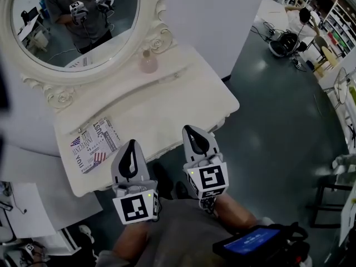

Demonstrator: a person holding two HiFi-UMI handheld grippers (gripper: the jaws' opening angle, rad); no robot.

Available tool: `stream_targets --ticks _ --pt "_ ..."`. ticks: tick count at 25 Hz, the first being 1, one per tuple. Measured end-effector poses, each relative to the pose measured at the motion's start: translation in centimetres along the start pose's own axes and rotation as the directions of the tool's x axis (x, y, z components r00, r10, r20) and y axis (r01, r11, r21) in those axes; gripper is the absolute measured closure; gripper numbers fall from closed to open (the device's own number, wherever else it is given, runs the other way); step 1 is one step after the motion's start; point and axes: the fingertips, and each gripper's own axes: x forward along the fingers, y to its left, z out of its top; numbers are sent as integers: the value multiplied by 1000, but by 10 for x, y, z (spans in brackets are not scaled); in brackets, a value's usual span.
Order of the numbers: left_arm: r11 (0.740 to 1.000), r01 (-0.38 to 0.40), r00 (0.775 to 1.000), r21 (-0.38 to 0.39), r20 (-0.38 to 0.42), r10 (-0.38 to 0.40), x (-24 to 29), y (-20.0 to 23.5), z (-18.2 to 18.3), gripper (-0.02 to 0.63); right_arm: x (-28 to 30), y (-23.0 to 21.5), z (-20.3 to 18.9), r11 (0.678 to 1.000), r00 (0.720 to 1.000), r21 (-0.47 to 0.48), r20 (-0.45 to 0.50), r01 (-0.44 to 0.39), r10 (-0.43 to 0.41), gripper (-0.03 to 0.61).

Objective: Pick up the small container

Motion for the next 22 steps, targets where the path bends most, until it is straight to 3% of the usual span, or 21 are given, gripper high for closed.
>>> stream_targets --ticks 22 --pt "997 59 998 -44 -19 -60 146 79 -27 600 156 -14 -2 999 997 -6 -57 52 -53 565"
